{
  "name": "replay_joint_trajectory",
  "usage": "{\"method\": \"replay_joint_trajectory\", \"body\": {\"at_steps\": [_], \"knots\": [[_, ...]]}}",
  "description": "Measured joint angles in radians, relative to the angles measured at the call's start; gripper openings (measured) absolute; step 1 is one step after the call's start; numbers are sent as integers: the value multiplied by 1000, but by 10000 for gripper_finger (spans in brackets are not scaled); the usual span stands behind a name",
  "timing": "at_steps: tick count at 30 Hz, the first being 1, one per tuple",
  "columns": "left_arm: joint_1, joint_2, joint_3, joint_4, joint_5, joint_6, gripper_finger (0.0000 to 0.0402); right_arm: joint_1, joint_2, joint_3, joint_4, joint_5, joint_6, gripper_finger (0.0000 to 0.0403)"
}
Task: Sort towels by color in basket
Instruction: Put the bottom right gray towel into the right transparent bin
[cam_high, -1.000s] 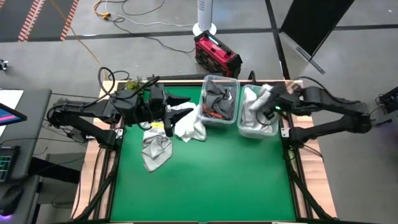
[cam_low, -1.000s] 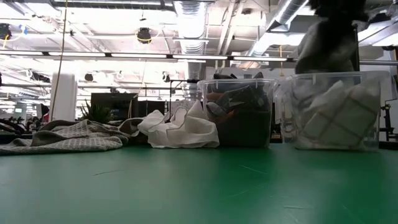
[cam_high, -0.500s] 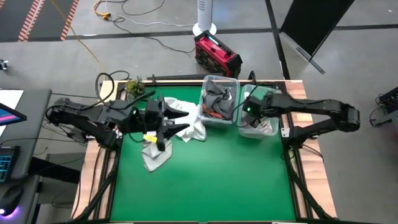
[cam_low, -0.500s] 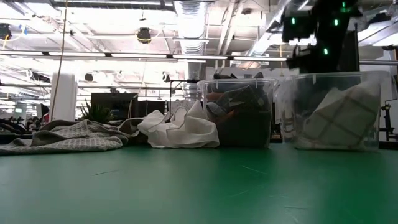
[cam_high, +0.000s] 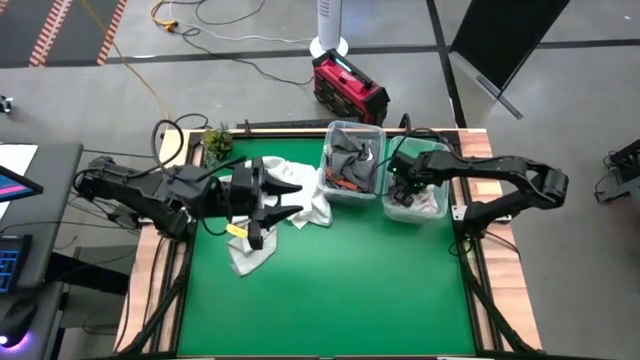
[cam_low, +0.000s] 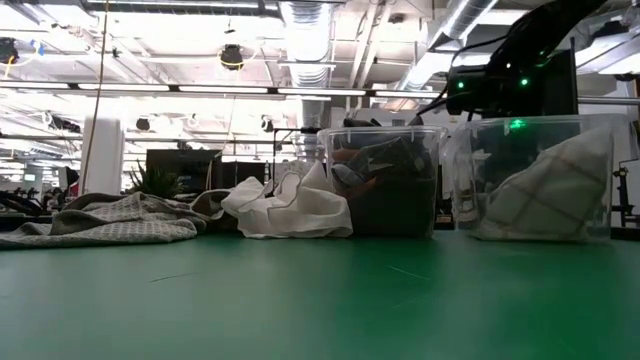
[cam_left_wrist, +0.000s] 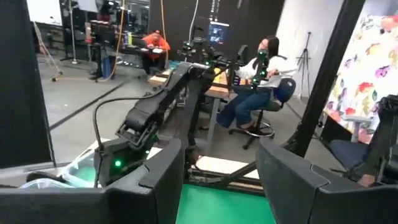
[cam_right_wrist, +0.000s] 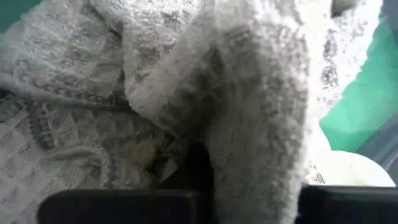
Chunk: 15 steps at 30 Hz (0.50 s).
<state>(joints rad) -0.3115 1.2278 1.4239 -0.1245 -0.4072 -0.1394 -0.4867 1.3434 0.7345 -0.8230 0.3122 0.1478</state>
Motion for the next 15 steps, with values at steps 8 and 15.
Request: {"method": "replay_joint_trajectory", "body": {"at_steps": [8,15], "knots": [[33,0,0,-66,2,-23,190,-3,-67,19,-46,-77,0,154],[78,0,0,-93,2,-48,190,-51,-137,157,-215,-178,-26,253]]}}
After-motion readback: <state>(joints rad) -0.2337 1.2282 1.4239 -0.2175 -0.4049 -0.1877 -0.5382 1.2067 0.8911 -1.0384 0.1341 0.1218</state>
